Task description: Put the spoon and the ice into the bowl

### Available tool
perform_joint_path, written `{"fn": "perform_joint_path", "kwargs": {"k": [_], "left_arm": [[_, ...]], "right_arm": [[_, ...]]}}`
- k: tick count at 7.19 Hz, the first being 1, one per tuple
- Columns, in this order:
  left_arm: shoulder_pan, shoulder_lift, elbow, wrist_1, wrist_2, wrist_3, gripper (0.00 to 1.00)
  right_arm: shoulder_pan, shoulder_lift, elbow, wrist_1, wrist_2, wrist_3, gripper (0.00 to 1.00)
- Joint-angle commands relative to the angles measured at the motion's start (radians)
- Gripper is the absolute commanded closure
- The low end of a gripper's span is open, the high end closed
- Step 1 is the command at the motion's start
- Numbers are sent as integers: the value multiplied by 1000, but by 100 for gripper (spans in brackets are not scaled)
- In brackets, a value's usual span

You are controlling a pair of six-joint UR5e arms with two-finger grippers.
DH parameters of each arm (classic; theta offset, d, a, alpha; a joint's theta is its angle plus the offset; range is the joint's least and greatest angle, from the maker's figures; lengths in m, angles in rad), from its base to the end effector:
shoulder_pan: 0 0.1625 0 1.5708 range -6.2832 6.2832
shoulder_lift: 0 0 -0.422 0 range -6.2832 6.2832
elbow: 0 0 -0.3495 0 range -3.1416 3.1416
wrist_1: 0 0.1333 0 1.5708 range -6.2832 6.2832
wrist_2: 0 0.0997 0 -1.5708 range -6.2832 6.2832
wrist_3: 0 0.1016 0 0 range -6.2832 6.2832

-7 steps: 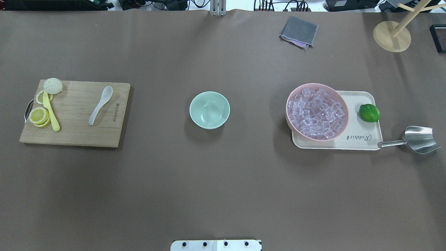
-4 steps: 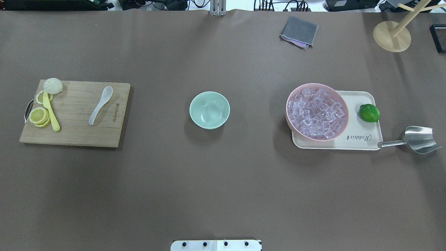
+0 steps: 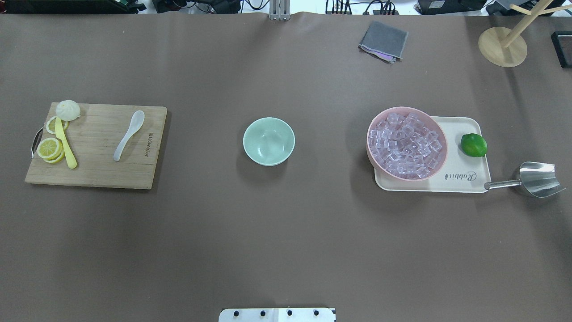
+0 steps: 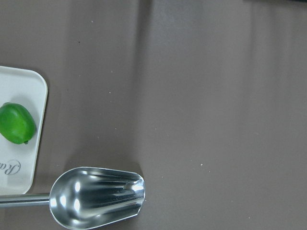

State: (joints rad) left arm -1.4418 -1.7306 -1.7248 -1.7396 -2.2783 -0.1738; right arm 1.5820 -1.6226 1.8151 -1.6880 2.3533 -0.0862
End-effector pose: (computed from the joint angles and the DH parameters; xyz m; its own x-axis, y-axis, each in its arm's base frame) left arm 0.0007 -0.5280 0.4934 0.7238 0.2390 -0.6473 0.0114 0.9338 0.3575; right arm 0.0664 -0.4253 0.5814 0.7080 -0.1308 0.6940 0.0500 0.9895 0.1355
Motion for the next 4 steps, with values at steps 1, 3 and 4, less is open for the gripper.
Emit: {"fn": "perform_joint_path", "kwargs": {"k": [1,3,4], "left_arm": [[122,-55,25,-61,-3,-60,2],[280,-46,53,-338,16,-375,2],[366,-44,57,-401,92,-454,2]], "right_arm": [[-13,20,-11,13,18,-1,0],[-20,18,-10,54,90,2,0],[-26,23,-8,68,137,2,0]]}}
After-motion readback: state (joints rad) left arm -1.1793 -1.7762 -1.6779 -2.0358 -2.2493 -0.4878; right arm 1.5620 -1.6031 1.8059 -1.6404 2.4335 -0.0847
